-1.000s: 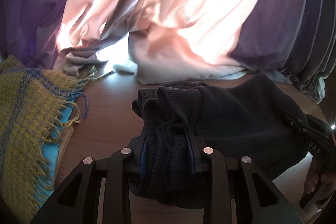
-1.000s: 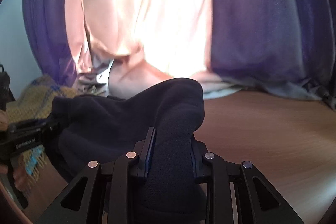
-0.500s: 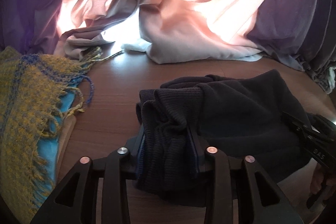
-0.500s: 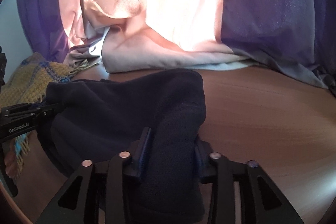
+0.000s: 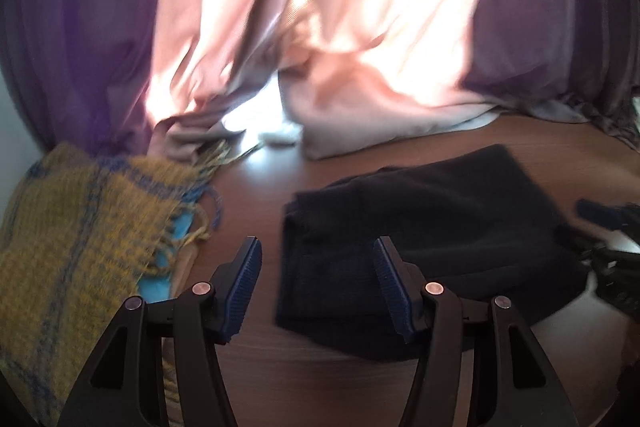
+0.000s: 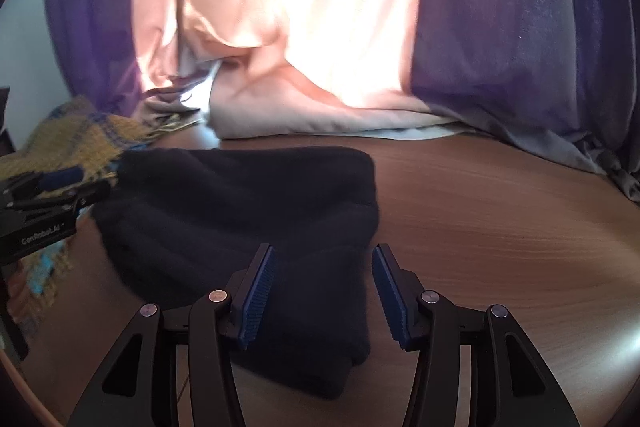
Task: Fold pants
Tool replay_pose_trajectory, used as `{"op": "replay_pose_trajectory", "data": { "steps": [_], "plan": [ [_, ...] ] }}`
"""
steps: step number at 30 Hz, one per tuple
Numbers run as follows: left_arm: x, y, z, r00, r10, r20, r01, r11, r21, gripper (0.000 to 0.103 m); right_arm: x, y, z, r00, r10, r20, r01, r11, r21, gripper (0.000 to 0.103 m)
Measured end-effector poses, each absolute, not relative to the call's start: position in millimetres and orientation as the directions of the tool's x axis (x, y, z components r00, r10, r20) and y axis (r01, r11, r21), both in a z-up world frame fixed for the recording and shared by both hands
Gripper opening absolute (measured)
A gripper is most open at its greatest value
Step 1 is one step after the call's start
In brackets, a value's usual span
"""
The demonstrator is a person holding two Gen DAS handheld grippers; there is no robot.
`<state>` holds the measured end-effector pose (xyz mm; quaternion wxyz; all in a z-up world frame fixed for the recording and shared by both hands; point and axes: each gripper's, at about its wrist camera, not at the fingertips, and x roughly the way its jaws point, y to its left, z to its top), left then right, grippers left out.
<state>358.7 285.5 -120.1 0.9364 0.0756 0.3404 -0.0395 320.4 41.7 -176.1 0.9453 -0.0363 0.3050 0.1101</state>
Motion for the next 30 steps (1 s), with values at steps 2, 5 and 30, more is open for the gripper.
{"op": "replay_pose_trajectory", "data": {
  "steps": [2,5,30],
  "plan": [
    [360,277,-121,0.765,-0.062,-0.641,0.177,0.977,0.117,0.041,318,43,-179,0.784,0.21,-0.584,-0.259,0.966,0.0,0.051],
    [368,270,-132,0.737,-0.081,-0.671,0.215,0.969,0.12,0.031,320,44,-186,0.765,0.24,-0.598,-0.286,0.958,0.019,0.049],
    [364,276,-164,0.697,-0.002,-0.717,0.148,0.979,0.141,0.027,317,13,-217,0.715,0.282,-0.64,-0.276,0.955,0.111,0.046]
  ]
}}
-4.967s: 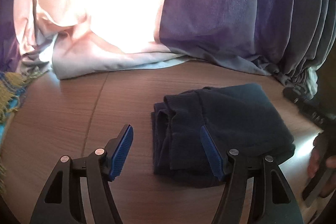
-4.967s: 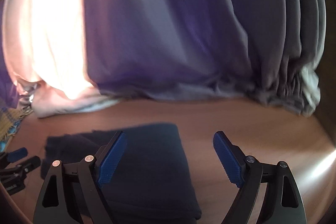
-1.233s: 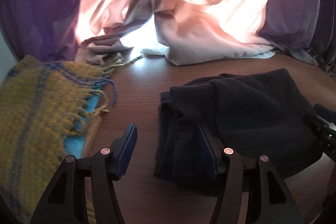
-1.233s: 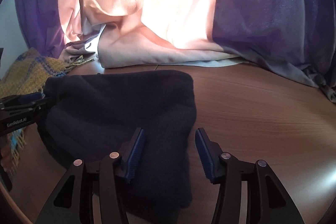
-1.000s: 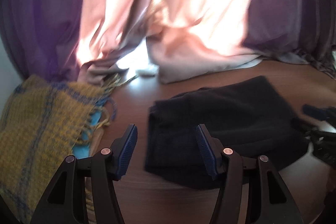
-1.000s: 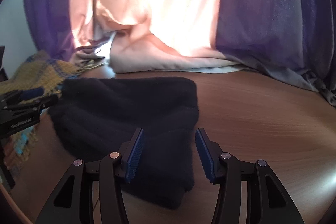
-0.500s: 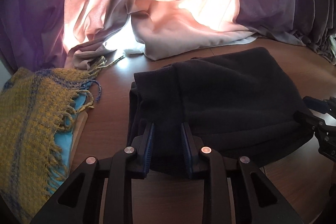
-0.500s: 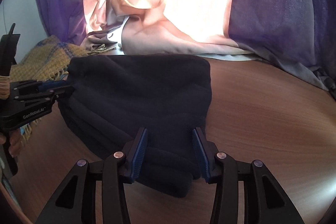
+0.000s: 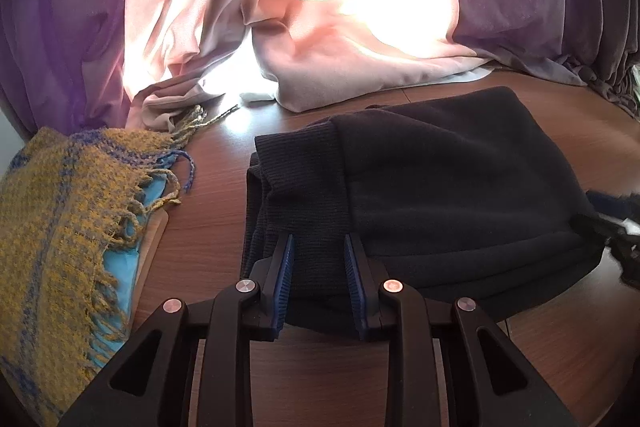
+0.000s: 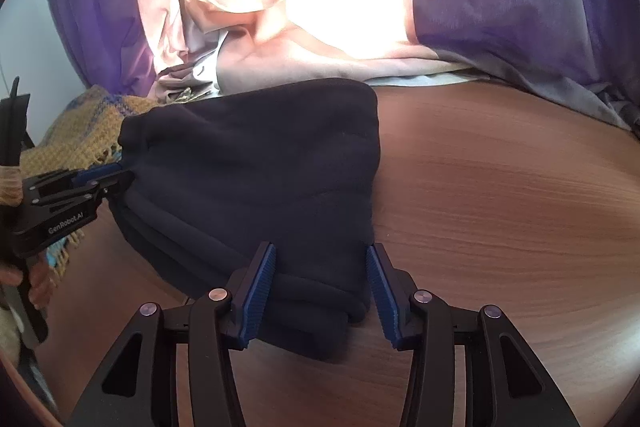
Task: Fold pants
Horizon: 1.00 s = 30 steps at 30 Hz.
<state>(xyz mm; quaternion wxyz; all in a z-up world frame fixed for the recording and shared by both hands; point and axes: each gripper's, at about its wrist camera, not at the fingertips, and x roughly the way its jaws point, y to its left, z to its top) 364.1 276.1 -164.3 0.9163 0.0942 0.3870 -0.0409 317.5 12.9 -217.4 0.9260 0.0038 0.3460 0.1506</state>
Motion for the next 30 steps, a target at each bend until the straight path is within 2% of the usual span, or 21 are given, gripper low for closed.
{"op": "replay_pose_trajectory", "data": {
  "steps": [1,5,8,9,10,11,14,20,21,22,27,30],
  "plan": [
    [362,275,-163,0.7,0.006,-0.714,0.145,0.978,0.15,0.028,317,13,-214,0.715,0.281,-0.64,-0.28,0.954,0.105,0.046],
    [349,266,-150,0.729,0.031,-0.684,0.131,0.974,0.185,0.044,300,10,-188,0.771,0.242,-0.589,-0.256,0.965,0.061,0.046],
    [336,258,-138,0.739,-0.005,-0.673,0.144,0.978,0.151,0.045,293,5,-182,0.751,0.263,-0.605,-0.277,0.958,0.072,0.046],
    [332,254,-134,0.742,-0.015,-0.67,0.15,0.978,0.144,0.045,291,4,-183,0.744,0.273,-0.609,-0.286,0.955,0.079,0.042],
    [327,250,-130,0.746,-0.027,-0.665,0.156,0.978,0.136,0.045,289,2,-182,0.737,0.279,-0.616,-0.296,0.952,0.077,0.033],
    [322,247,-126,0.748,-0.035,-0.662,0.156,0.98,0.125,0.045,286,1,-182,0.735,0.278,-0.618,-0.305,0.95,0.065,0.031],
    [307,235,-114,0.749,-0.064,-0.659,0.156,0.984,0.082,0.048,275,-7,-176,0.747,0.265,-0.61,-0.305,0.952,0.041,0.031],
    [275,202,-95,0.76,-0.063,-0.647,0.16,0.983,0.093,0.06,241,-26,-151,0.805,0.237,-0.544,-0.281,0.96,0.002,0.032],
    [268,196,-91,0.761,-0.075,-0.644,0.169,0.982,0.086,0.061,236,-29,-146,0.812,0.231,-0.535,-0.275,0.962,-0.001,0.036],
    [264,193,-88,0.764,-0.081,-0.64,0.173,0.982,0.081,0.064,230,-32,-142,0.816,0.227,-0.531,-0.27,0.963,-0.002,0.046],
    [233,172,-69,0.788,-0.097,-0.607,0.166,0.984,0.058,0.081,195,-52,-123,0.854,0.177,-0.49,-0.208,0.978,-0.008,0.066],
    [210,161,-56,0.806,-0.111,-0.582,0.167,0.985,0.042,0.092,175,-64,-116,0.869,0.151,-0.471,-0.176,0.984,-0.011,0.071]
  ]
}}
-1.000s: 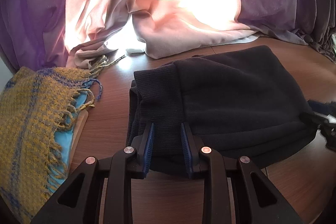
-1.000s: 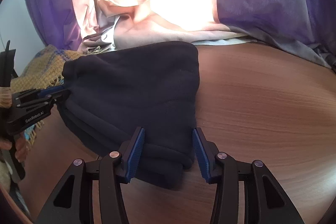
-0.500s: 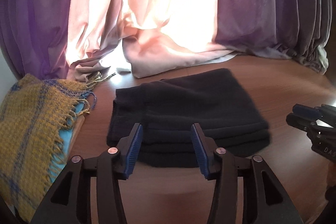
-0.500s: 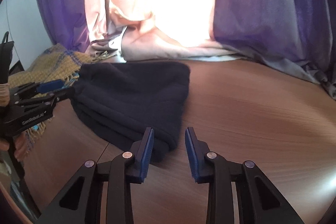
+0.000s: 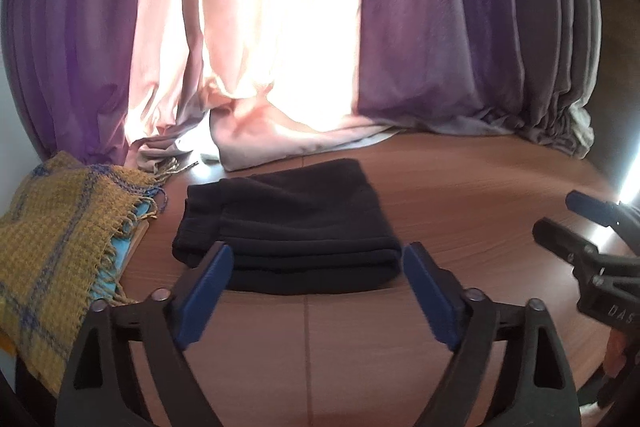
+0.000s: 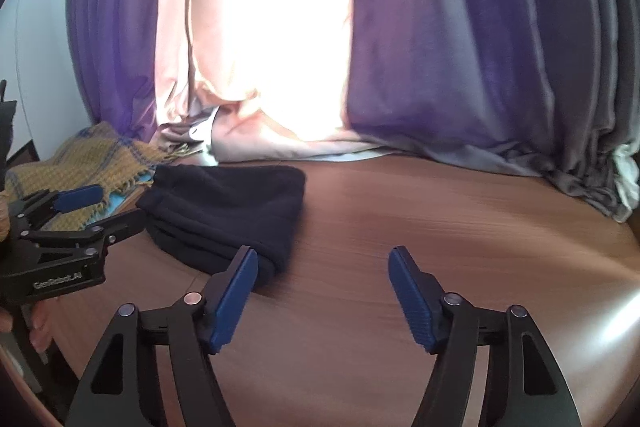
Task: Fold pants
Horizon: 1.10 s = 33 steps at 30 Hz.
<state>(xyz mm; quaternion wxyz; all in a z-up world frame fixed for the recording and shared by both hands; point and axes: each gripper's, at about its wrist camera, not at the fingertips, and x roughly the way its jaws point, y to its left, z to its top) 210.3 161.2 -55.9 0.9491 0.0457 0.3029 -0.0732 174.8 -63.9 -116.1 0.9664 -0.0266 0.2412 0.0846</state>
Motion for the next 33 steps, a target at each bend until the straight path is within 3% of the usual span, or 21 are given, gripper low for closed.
{"op": "replay_pose_trajectory", "data": {
  "steps": [9,33],
  "plan": [
    [143,137,-32,0.845,-0.088,-0.528,0.132,0.99,0.045,0.103,112,-97,-98,0.894,0.111,-0.433,-0.121,0.993,0.006,0.094],
    [11,112,-25,0.869,-0.076,-0.489,0.106,0.994,0.034,0.103,-29,-134,-103,0.902,0.093,-0.421,-0.103,0.995,-0.001,0.094]
  ]
}}
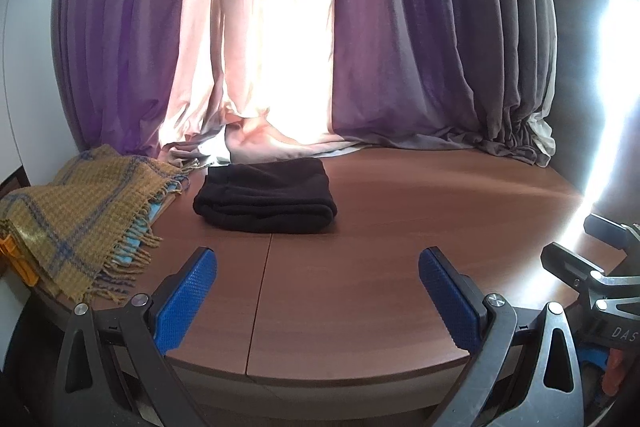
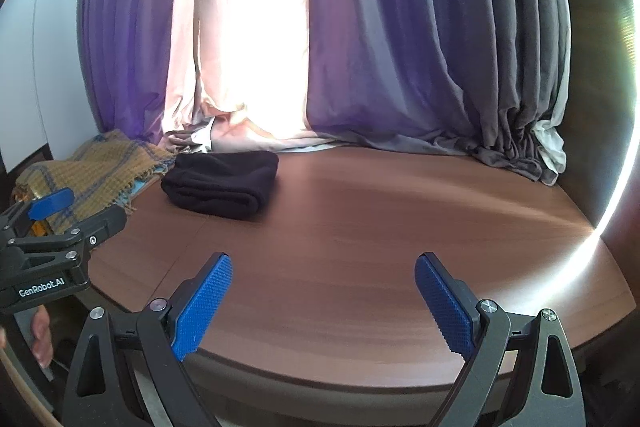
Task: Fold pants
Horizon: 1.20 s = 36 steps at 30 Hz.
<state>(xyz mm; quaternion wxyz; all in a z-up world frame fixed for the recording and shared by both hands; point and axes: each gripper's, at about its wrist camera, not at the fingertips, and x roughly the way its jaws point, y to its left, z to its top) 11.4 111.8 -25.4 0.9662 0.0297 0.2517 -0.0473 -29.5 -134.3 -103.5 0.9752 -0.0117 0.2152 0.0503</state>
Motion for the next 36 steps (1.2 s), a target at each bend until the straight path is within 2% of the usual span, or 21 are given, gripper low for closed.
{"op": "replay_pose_trajectory", "data": {
  "steps": [36],
  "plan": [
    [-41,90,-16,0.884,-0.061,-0.464,0.112,0.99,0.082,0.103,-78,-146,-99,0.922,0.078,-0.379,-0.088,0.996,-0.01,0.094]
  ]
}}
